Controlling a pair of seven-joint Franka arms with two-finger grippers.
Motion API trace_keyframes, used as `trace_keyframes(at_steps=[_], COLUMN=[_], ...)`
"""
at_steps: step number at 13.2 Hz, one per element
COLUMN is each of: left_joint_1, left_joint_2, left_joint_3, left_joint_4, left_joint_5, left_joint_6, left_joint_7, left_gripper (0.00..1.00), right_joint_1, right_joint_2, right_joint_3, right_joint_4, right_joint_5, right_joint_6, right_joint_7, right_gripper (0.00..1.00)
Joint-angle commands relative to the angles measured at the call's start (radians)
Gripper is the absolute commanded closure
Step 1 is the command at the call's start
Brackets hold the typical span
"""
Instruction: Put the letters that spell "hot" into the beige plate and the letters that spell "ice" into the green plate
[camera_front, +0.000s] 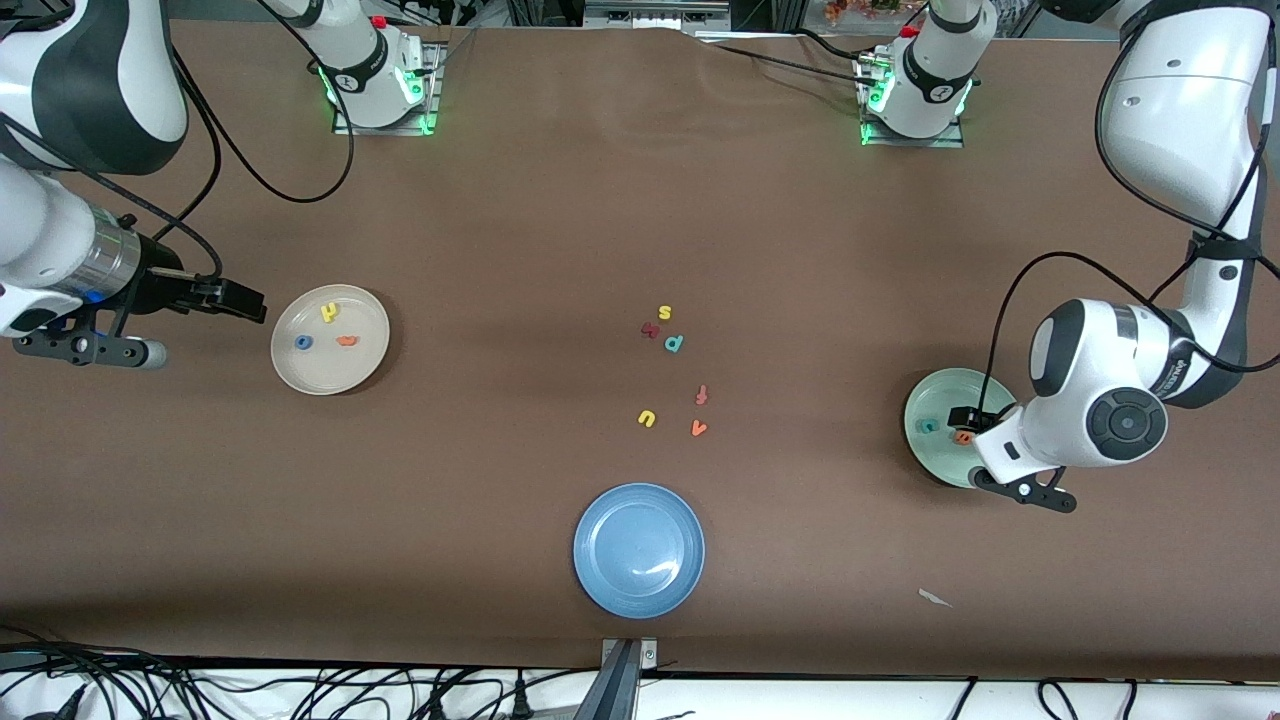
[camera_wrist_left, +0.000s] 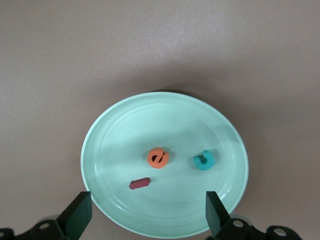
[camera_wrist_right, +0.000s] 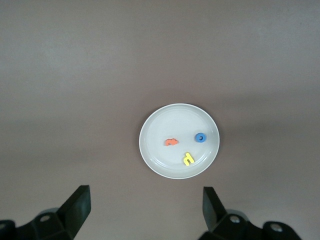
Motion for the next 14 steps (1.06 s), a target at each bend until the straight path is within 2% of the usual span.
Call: trace_keyframes(at_steps=[1, 5, 9, 10, 12, 13, 14], left_joint_1=[-0.002, 0.005, -0.018, -0.053, -0.183, -0.218, -0.223], left_joint_2=[-0.057, -0.132, -0.366, -0.426, -0.555, -0.609, -0.646], left_joint_3=[-0.003, -0.021, 0.014, 0.063, 0.207, 0.247, 0.257], left_joint_4=[-0.019, -0.027, -0.198, -0.240, -0.333, -0.367, -0.372], left_joint_5=[-0.064, -0.111, -0.153, -0.186, -0.202, -0.222, -0.235], left_joint_6=[-0.030, -0.111, -0.120, -0.124, -0.124, -0.128, -0.157], left_joint_7=[-0.061, -0.133, -0.133, -0.131, -0.131, -0.131, -0.131], left_gripper=[0.00, 0.00, 0.00, 0.00, 0.00, 0.00, 0.00], right_joint_1=[0.003, 0.005, 0.005, 0.005, 0.005, 0.005, 0.006], right_joint_2=[-0.014, -0.014, -0.014, -0.014, -0.014, -0.014, -0.014], right_joint_3=[0.000, 0.003, 0.006, 0.006, 0.006, 0.006, 0.008], right_joint_4=[0.005, 0.005, 0.005, 0.005, 0.005, 0.005, 0.005], right_joint_5=[-0.032, -0.063, -0.093, -0.089, -0.090, -0.089, -0.087], right_joint_6=[-0.008, -0.006, 0.000, -0.003, -0.001, -0.001, -0.003], right_joint_7=[0.014, 0.010, -0.015, -0.015, -0.009, -0.007, -0.004], right_gripper=[0.01, 0.01, 0.01, 0.01, 0.01, 0.01, 0.01])
